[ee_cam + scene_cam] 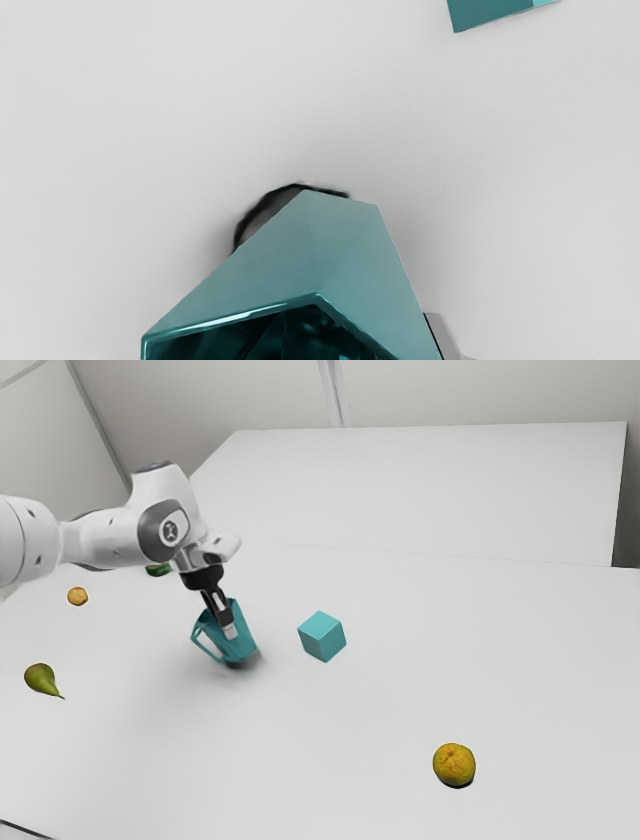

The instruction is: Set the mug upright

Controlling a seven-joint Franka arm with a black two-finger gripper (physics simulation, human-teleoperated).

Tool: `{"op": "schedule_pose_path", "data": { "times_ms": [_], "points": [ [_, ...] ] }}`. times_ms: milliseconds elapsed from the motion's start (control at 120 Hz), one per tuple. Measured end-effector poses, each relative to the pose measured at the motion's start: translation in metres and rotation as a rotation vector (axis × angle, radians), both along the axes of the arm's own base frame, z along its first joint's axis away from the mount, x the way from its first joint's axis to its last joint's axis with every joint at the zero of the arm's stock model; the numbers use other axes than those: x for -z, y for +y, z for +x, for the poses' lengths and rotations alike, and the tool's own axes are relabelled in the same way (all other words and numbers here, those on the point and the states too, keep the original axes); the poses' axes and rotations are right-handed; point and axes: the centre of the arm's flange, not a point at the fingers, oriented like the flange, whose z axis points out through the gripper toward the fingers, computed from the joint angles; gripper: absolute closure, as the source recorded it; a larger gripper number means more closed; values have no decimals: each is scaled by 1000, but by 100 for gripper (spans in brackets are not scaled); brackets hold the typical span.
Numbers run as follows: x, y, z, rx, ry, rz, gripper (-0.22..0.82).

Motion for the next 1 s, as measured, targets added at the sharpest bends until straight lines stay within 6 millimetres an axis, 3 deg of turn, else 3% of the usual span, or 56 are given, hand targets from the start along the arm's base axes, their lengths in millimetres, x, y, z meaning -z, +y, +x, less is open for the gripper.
{"op": "schedule_pose_path", "data": {
  "times_ms": [158,667,717,900,1000],
  "points": [
    [1,-13,-9,-14,-60,98,75],
    [20,-14,-6,-171,-88,118,74],
    [20,-14,-6,-182,-90,118,68],
    [10,-19,-6,-206,-105,125,31],
    [-17,-29,-7,-204,-142,145,19]
  ]
}}
